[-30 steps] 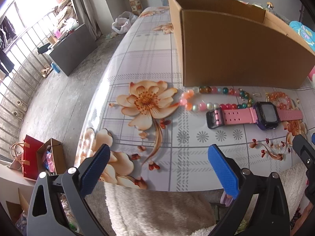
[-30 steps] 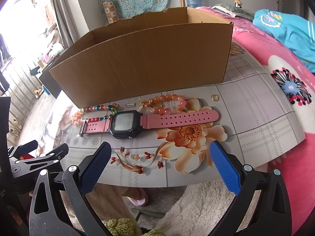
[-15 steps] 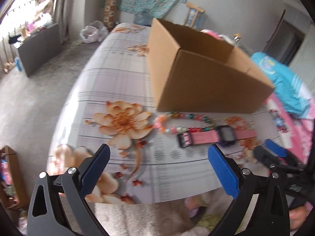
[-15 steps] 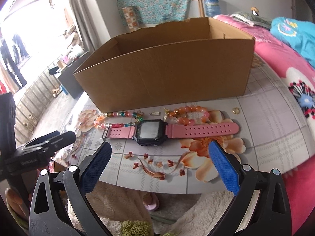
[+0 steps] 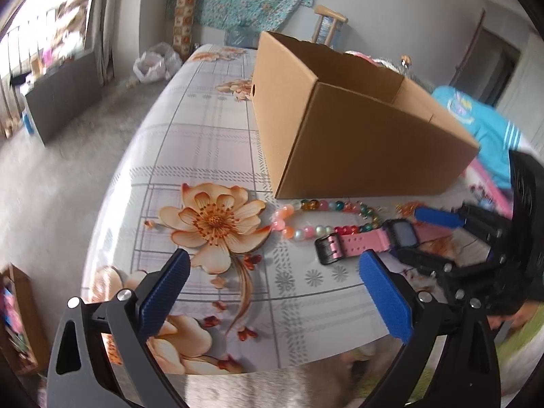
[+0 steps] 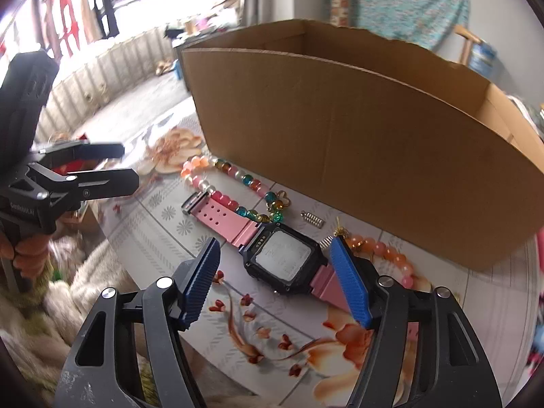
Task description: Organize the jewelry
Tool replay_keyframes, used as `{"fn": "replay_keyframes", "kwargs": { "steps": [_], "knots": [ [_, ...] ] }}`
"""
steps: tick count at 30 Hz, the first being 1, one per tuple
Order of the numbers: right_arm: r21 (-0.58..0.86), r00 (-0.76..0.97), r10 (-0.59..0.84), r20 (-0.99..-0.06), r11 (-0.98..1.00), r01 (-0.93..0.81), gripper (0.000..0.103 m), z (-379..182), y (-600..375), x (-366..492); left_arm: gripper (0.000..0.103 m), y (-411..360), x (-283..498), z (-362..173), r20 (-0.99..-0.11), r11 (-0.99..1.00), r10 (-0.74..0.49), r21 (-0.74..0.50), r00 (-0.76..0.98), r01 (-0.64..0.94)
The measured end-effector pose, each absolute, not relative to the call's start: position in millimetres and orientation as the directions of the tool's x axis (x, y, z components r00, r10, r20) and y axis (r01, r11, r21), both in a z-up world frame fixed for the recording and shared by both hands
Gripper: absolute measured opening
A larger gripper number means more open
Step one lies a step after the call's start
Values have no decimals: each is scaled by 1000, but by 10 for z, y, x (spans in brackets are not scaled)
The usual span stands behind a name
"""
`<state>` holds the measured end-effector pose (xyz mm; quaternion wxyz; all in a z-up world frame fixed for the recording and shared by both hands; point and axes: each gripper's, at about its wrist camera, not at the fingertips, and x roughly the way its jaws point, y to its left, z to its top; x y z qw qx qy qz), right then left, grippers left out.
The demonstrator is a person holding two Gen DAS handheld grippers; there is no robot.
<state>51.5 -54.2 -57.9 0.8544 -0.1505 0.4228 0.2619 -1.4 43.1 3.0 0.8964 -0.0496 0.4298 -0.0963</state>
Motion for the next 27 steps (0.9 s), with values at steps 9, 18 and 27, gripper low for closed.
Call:
{"fn": "replay_keyframes", "kwargs": {
  "steps": [9, 18, 27],
  "knots": [
    [-97, 416, 278, -866, 722, -685, 51, -686, -373, 699, 97, 37, -202, -34, -721, 961, -121, 89, 682, 263],
    [120, 238, 385, -892, 708, -696, 50, -607, -548, 808, 82, -343, -429, -102, -679, 880, -144, 246, 720, 407],
    [363, 30, 517, -855, 639, -679, 50, -582, -747, 947, 56, -762, -539, -307, -667, 749, -104, 436, 737, 500]
  ]
}}
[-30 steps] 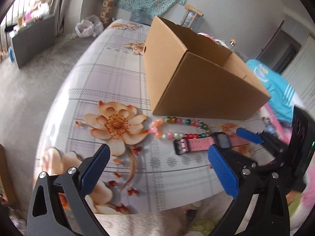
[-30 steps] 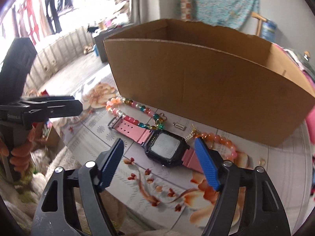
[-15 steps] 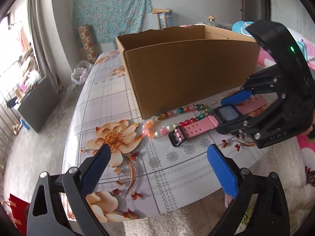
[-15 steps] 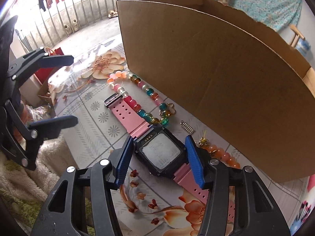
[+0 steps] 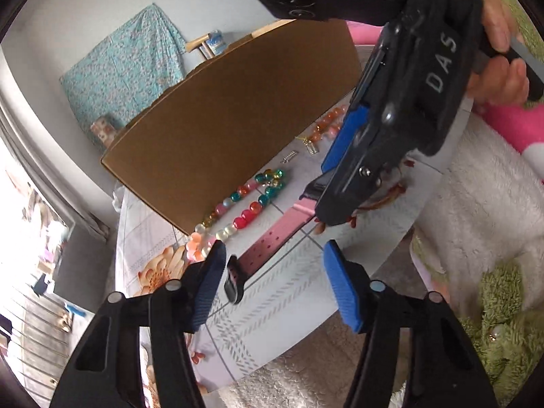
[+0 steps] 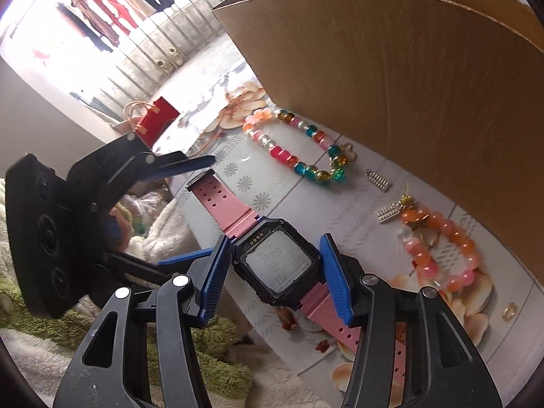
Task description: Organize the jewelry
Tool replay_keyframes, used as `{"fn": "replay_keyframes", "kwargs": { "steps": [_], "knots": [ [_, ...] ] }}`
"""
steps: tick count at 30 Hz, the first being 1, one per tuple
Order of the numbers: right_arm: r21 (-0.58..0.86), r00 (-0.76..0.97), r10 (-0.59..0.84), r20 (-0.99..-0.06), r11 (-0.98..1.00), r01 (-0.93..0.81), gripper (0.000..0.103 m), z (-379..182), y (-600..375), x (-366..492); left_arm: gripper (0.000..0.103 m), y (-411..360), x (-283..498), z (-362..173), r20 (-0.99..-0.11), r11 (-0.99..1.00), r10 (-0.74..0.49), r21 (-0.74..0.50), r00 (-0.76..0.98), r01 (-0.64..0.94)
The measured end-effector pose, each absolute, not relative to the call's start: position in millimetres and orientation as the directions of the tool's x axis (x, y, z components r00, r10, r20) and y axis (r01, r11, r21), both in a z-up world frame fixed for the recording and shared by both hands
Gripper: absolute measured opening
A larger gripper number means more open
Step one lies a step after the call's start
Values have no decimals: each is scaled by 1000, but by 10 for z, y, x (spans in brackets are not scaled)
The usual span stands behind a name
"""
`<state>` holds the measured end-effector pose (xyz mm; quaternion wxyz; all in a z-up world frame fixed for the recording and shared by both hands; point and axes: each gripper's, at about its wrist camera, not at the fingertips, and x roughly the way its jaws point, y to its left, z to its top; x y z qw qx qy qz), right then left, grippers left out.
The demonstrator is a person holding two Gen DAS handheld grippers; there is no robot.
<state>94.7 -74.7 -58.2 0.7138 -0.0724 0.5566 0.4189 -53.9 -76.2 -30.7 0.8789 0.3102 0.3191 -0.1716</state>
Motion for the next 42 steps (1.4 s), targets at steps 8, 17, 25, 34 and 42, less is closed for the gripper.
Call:
{"fn": "replay_keyframes", "kwargs": {
  "steps": [8, 17, 25, 34, 42],
  "knots": [
    [405, 96, 572, -814, 679, -612, 55, -554, -1034, 821, 21, -681, -304, -304, -740, 825, -167, 257, 652, 504],
    [188, 325, 455, -829, 775, -604, 57, -498, -1309, 355, 18, -522, 45, -256, -797, 867, -239, 83, 555, 492],
    [-45, 510, 295, -808, 832, -553, 8, -525, -1262, 236, 12, -610, -61, -230, -792, 872, -204, 121, 576, 475],
    [-133, 662, 272, -698, 859, -493, 1, -61, -1277, 67, 5, -535, -134, 326, -702, 882, -262, 104, 662, 459],
    [-189, 774, 290, -563, 866, -463, 1, 787, -1278, 210, 5, -390, 72, 1165, -561, 889, -310, 115, 768, 443]
  ]
}}
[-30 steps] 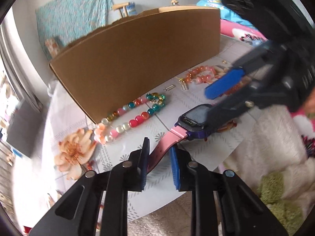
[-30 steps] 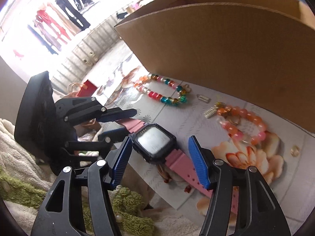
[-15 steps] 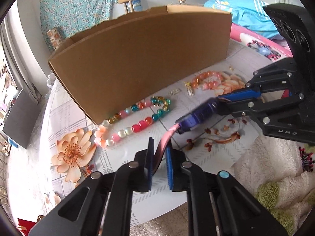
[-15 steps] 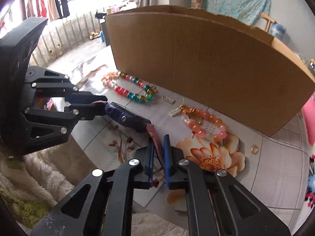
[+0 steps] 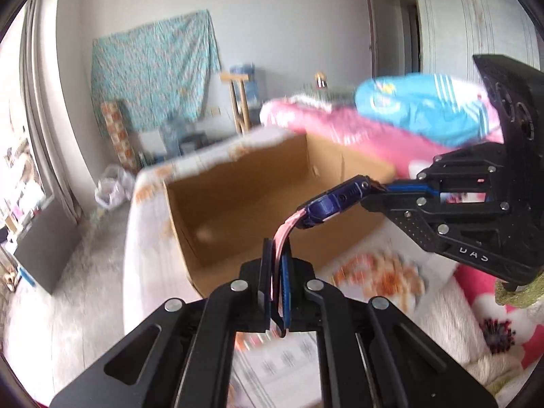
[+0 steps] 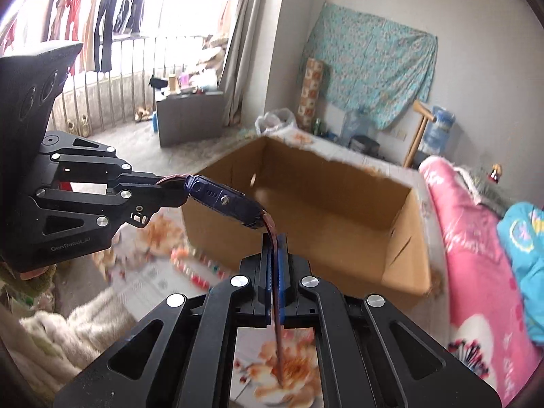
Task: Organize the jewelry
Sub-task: 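Lift the pink watch with both tools and carry it over the cardboard box, then lower the watch into the box and open both tools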
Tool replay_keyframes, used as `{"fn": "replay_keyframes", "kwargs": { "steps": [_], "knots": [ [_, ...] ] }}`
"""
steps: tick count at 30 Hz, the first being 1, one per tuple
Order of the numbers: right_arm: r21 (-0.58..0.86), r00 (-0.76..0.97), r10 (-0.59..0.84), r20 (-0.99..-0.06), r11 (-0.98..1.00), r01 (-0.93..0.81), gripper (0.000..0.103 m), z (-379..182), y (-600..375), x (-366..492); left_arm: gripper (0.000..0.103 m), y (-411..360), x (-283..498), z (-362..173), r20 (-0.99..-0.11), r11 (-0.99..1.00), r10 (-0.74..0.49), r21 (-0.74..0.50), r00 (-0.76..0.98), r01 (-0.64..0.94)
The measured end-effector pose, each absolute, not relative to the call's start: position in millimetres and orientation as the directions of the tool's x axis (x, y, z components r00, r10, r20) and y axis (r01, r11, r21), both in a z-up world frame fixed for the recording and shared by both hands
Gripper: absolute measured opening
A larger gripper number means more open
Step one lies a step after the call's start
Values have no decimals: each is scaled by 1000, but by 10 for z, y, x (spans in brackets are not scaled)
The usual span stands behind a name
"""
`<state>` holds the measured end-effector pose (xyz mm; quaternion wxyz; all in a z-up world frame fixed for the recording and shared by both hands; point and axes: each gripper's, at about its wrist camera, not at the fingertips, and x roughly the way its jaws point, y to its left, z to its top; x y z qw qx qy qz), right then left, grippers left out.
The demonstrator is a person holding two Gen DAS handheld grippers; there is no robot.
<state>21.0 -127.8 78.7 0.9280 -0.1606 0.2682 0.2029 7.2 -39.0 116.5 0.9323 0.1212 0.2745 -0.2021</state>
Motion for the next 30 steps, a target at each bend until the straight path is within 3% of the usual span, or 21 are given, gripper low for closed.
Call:
{"fn": "replay_keyframes", "kwargs": {
  "steps": [3, 7, 12, 18, 24, 26, 28, 30],
  "knots": [
    [-141, 741, 324, -588, 861, -488, 1, 1011, -1281, 596, 5, -343, 397, 1368, -560, 894, -307, 108, 770, 435],
    [-12, 613, 359, -704, 857, -515, 1, 1076, -1268, 1309, 5, -278, 1117, 1362, -682, 904, -303, 14, 665, 427],
    [124, 383, 339, -859, 864, -487, 1, 724, -1256, 2195, 4, -314, 1949, 1020, -828, 908, -269, -49, 491, 416],
    [185, 158, 285, -945, 868, -460, 1, 205, -1260, 2762, 5, -493, 2447, 470, -934, 897, -174, -19, 312, 441],
    [143, 125, 216, -968, 890, -434, 16, -122, -1274, 3078, 14, -638, 2628, 260, -955, 878, -98, 49, 281, 476],
    [113, 148, 194, -970, 895, -432, 20, -139, -1281, 3105, 22, -629, 2662, 302, -947, 883, -111, 46, 302, 468],
    [90, 183, 185, -965, 897, -432, 34, -96, -1282, 3103, 31, -606, 2664, 354, -938, 884, -141, 25, 316, 467],
    [40, 241, 160, -957, 898, -438, 36, -29, -1284, 3068, 35, -579, 2665, 412, -928, 890, -157, 16, 338, 456]
  ]
}}
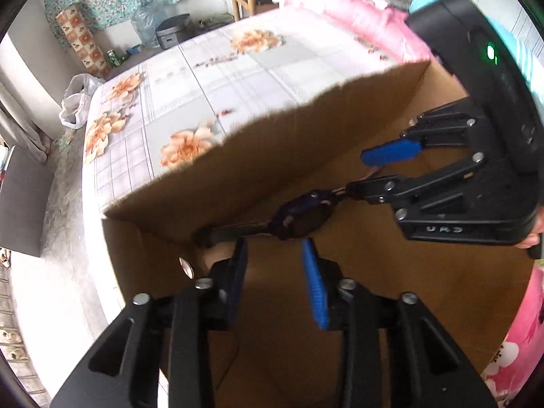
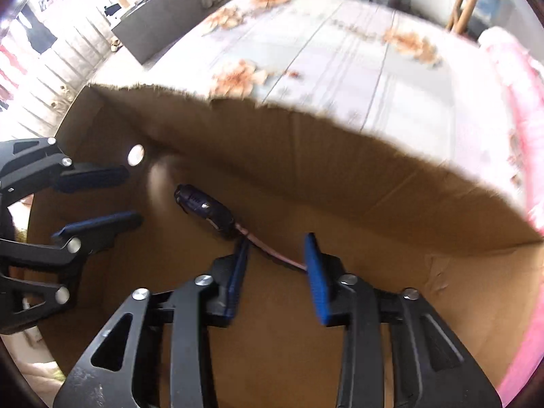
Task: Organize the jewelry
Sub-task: 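Lower the watch into the box and open both tools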
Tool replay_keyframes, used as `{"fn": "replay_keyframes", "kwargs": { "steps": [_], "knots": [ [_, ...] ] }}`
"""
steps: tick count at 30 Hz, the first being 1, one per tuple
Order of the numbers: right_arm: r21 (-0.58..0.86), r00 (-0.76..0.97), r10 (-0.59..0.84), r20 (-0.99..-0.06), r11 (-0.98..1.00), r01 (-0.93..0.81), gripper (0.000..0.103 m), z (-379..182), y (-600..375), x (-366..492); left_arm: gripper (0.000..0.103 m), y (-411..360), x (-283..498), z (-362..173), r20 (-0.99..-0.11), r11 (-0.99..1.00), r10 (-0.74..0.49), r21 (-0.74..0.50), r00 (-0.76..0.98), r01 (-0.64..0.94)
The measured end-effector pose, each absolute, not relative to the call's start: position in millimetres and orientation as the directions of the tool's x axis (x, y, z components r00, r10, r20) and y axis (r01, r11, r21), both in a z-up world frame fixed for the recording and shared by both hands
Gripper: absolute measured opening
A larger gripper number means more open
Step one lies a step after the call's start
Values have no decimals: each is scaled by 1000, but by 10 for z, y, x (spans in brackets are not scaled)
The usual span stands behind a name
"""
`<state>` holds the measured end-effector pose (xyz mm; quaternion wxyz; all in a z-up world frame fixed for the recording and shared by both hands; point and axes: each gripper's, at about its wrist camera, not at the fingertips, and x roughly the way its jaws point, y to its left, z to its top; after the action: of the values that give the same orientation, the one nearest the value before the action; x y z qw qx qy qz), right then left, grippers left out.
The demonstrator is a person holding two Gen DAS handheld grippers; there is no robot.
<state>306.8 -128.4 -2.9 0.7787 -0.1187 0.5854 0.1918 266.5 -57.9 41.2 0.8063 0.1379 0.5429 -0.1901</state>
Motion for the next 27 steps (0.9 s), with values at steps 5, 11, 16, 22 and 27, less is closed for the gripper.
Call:
{"fn": "replay_keyframes", "kwargs": {
  "steps": [5, 11, 16, 22, 27],
  "knots": [
    [-12, 304, 131, -944, 904, -428, 35, 76, -1282, 2968, 41, -491, 2657, 571, -892, 901, -174, 26, 417, 432],
    [39, 314, 176, -933, 917, -396, 35, 200, -1310, 2812, 59, -273, 2476, 818, -839, 916, -213, 8, 501, 402],
    [88, 380, 246, -891, 918, -388, 37, 464, -1368, 2781, 73, 58, 2032, 1145, -781, 938, -249, -46, 572, 344],
    [99, 588, 348, -730, 906, -412, 59, 1163, -1626, 1773, 89, 497, 1170, 1353, -686, 959, -256, -92, 681, 269],
    [88, 672, 358, -649, 912, -401, 81, 1236, -1711, 893, 95, 623, 639, 1002, -712, 967, -250, -148, 657, 208]
  ]
}}
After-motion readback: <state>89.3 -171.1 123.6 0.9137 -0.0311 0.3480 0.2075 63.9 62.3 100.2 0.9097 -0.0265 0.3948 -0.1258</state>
